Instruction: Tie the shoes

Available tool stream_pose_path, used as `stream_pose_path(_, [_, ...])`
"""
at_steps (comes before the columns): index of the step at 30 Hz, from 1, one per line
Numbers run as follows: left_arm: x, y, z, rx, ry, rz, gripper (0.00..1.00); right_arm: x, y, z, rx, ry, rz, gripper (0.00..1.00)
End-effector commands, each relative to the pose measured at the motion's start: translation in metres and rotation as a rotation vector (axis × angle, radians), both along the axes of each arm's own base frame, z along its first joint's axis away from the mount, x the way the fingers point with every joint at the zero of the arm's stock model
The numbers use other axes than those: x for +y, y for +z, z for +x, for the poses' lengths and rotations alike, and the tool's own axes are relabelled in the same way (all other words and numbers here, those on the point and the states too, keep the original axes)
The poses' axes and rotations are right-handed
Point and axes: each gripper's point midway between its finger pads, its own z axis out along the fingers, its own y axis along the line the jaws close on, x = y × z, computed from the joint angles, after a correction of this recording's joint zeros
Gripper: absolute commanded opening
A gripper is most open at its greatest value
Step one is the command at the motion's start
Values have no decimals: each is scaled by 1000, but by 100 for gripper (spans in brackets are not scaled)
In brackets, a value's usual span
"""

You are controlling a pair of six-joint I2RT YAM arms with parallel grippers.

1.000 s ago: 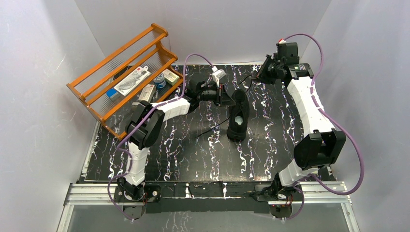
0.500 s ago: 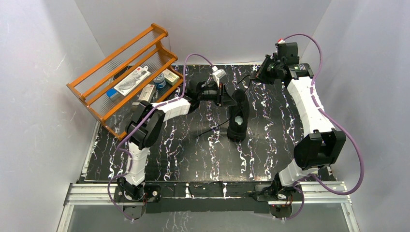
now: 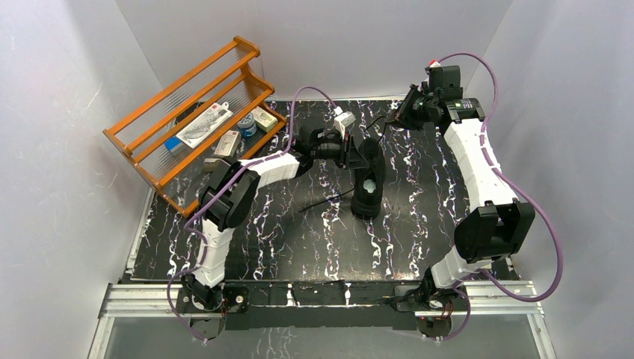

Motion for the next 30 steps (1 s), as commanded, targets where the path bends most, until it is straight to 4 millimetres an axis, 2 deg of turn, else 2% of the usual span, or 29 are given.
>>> stream_pose_path(1, [1, 21, 6, -105, 11, 13, 23, 2, 15, 8, -63, 5, 22, 0])
stream_pose_path(5, [5, 18, 10, -119, 46, 39, 30, 2, 16, 8, -67, 5, 22, 0])
stream_pose_path(9, [3, 17, 12, -105, 47, 40, 19, 2, 16, 9, -67, 6, 23, 0])
stream_pose_path(13, [2, 25, 13, -118, 54, 19, 8, 4, 9, 6, -45, 15, 32, 0])
stream_pose_path(19, [-1, 40, 12, -138, 39, -17, 3, 13, -14, 6, 39, 55, 53, 0])
stream_pose_path(23, [0, 45, 8, -151, 27, -30, 2, 11, -35, 15, 80, 43, 29, 0])
stream_pose_path(30, [1, 47, -2, -147, 1, -40, 0, -3, -59, 49, 94, 14, -91, 0])
